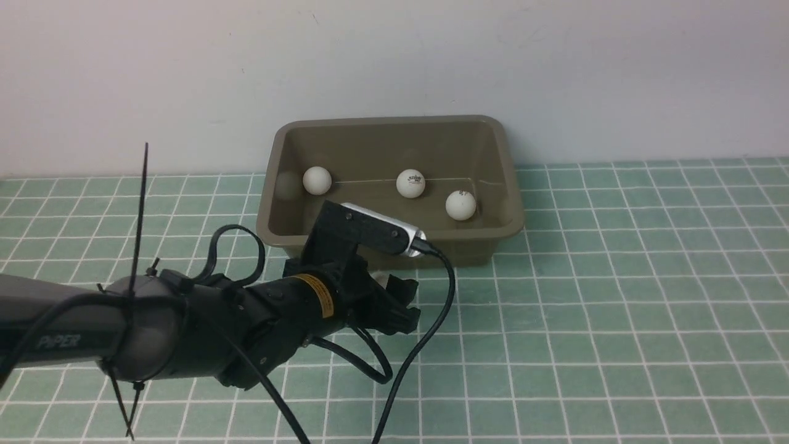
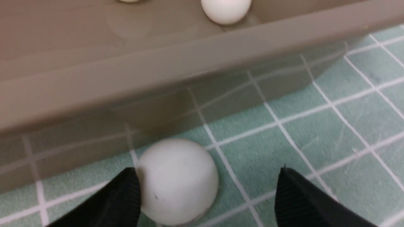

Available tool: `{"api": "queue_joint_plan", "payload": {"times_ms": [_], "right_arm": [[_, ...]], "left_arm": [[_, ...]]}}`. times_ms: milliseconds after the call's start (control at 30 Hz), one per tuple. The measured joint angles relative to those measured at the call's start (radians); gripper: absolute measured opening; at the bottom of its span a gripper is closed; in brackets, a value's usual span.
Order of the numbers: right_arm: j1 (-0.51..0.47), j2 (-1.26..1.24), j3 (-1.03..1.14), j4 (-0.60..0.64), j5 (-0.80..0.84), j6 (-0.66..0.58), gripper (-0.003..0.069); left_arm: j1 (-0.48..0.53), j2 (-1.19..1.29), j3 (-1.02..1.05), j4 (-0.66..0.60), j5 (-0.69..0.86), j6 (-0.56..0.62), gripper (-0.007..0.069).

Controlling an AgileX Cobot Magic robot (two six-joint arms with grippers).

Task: Put the table tennis balls in the box on the green coffee tablecloth.
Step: 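Reach for and grasp a ping pong ball on the table beside the basket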

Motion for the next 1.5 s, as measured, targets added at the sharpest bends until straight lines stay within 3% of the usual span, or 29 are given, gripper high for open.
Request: {"api": "queue_joint_plan", "payload": {"times_ms": [400, 733, 1033, 1267, 1500], "right_arm": [[0.000, 0.000, 0.000, 0.000, 0.000, 0.000, 0.0445], [0.000, 0.000, 0.000, 0.000, 0.000, 0.000, 0.0445], [0.000, 0.000, 0.000, 0.000, 0.000, 0.000, 0.0445], [0.000, 0.000, 0.000, 0.000, -0.001, 0.000, 0.0445], [0.000, 0.000, 0.000, 0.000, -0.001, 0.000, 0.0445]], "left_arm": [[0.000, 0.071, -0.001, -0.026, -0.140, 0.000, 0.0494], [0.000, 0.071, -0.001, -0.026, -0.141, 0.000, 0.0200], [0.000, 0.071, -0.001, 0.009, -0.141, 0.000, 0.0015], [0.000, 0.071, -0.001, 0.096, -0.141, -0.035, 0.0015], [0.000, 0.071, -0.001, 0.167, -0.141, -0.087, 0.0117]]}}
